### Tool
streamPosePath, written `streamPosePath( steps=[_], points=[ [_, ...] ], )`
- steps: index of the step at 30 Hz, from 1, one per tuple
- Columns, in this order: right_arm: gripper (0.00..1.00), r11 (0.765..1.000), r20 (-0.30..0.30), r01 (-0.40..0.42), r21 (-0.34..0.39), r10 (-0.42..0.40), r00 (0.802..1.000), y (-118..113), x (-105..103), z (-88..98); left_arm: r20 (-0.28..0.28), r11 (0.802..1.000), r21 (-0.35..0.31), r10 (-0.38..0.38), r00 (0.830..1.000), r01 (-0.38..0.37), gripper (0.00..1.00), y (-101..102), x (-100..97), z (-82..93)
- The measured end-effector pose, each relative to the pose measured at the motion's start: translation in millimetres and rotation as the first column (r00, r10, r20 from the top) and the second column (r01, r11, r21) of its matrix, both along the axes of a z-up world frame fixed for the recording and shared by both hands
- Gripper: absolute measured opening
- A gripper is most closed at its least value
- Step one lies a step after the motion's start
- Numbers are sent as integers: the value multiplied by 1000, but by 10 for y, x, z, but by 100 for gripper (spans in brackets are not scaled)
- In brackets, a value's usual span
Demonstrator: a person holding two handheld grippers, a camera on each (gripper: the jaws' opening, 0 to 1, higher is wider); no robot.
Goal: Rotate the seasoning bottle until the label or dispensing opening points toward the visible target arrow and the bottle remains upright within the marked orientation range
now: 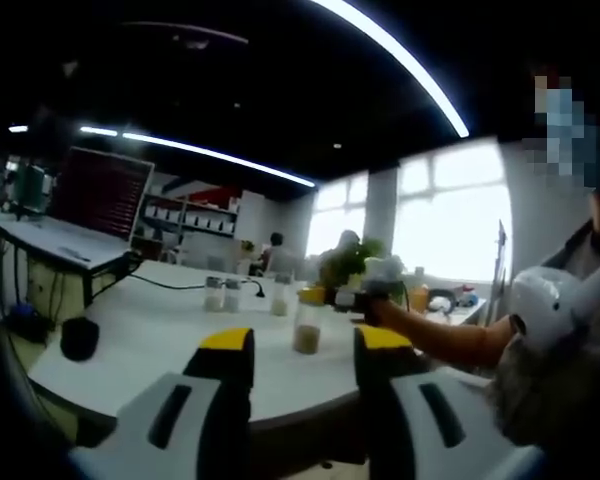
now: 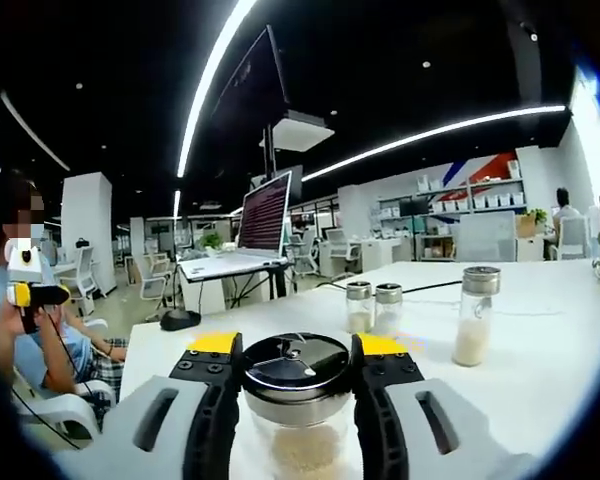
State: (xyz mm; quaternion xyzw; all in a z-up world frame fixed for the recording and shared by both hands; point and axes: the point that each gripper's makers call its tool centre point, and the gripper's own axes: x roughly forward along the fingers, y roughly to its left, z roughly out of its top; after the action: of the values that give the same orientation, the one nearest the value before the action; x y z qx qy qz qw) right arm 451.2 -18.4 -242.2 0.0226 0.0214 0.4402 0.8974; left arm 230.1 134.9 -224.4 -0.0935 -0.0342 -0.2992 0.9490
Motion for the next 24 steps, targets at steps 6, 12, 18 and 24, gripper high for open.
streamPosePath(
  steps=[6,12,18,24],
  points=[
    [43,999,-11,-33,-6,33,999,3,6,-11,-3,1000,14,-10,1000,10,42,-23,-13,-16],
    [42,994,-26,-106,-23,105,994,9,13,-18,4,999,-33,-20,1000,20,42,5,-9,18],
    [42,983,-45,-178,-36,176,983,2,43,-21,-2,999,-13,-34,999,34,42,-77,-3,-10],
    [42,972,-45,-235,-20,234,971,0,10,-18,2,999,0,-42,999,42,42,-105,-26,-2]
  ],
)
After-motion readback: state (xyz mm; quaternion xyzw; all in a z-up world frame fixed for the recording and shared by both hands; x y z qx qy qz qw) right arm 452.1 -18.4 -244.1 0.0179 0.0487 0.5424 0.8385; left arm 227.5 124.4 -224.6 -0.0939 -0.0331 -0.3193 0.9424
